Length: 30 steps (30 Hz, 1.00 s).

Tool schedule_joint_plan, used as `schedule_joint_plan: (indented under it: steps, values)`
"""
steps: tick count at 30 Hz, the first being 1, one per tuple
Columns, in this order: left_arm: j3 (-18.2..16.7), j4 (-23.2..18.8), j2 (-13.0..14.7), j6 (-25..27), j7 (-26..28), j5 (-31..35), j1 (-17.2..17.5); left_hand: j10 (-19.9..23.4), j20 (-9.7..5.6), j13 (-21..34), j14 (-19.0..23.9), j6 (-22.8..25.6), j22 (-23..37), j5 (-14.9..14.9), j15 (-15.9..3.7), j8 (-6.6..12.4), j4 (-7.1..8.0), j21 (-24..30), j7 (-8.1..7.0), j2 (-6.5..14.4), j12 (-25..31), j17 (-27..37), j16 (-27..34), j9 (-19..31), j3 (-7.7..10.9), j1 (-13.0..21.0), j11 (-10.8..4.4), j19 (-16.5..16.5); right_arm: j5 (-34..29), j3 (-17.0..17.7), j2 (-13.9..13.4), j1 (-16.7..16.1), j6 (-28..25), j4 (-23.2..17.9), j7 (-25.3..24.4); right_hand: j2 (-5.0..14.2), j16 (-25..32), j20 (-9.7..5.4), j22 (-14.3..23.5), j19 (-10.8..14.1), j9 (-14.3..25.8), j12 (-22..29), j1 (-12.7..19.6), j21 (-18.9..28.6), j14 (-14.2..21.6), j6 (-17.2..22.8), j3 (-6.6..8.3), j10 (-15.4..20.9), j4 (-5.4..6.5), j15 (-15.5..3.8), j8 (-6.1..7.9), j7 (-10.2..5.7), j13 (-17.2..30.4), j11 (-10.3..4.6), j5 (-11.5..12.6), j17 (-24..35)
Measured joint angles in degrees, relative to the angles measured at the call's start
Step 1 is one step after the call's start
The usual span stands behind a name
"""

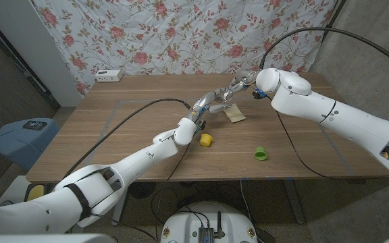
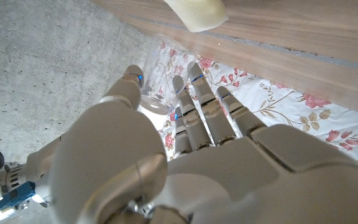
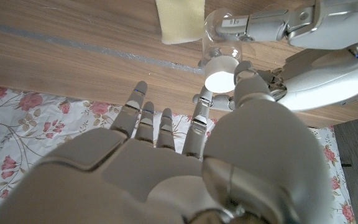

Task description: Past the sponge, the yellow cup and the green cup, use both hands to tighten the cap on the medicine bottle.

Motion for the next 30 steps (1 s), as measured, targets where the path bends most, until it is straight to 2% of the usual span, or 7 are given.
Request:
schedule_joint_plan:
  steps: [23,30]
  values:
    - [-0.01,-0.26,-0.02,0.1,-0.18,0.04,-0.01,-0.01,0.0,-0.03,0.0,0.06,0.0,-0.12,0.0,0.0,-0.07,0.0,-0.06,-0.04,-0.1,0.0,0.0,0.0,-0.07,0.33,-0.01,0.0,-0.26,0.29,0.13,-0.97,-0.22,-0.08,-1.43,0.22,0.0,-0.27,0.0,0.27,0.02,0.0,0.22,0.0,0.81,0.91,0.24,0.92,0.24,-0.41,0.22,0.31,0.0,-0.14,-0.21,0.0]
    - [-0.02,-0.72,0.06,0.41,-0.21,0.07,0.1,-0.01,0.0,-0.05,0.0,0.06,0.0,-0.13,0.0,0.0,-0.07,0.0,-0.06,0.11,0.0,0.0,0.0,0.0,-0.07,0.18,-0.01,0.0,-0.45,0.5,0.04,-1.47,-0.38,-0.35,-2.17,0.22,0.0,-0.64,0.0,0.63,-0.03,0.0,0.22,0.0,1.25,2.78,0.24,1.98,0.24,-0.79,0.38,0.7,0.0,-0.18,-0.21,0.0]
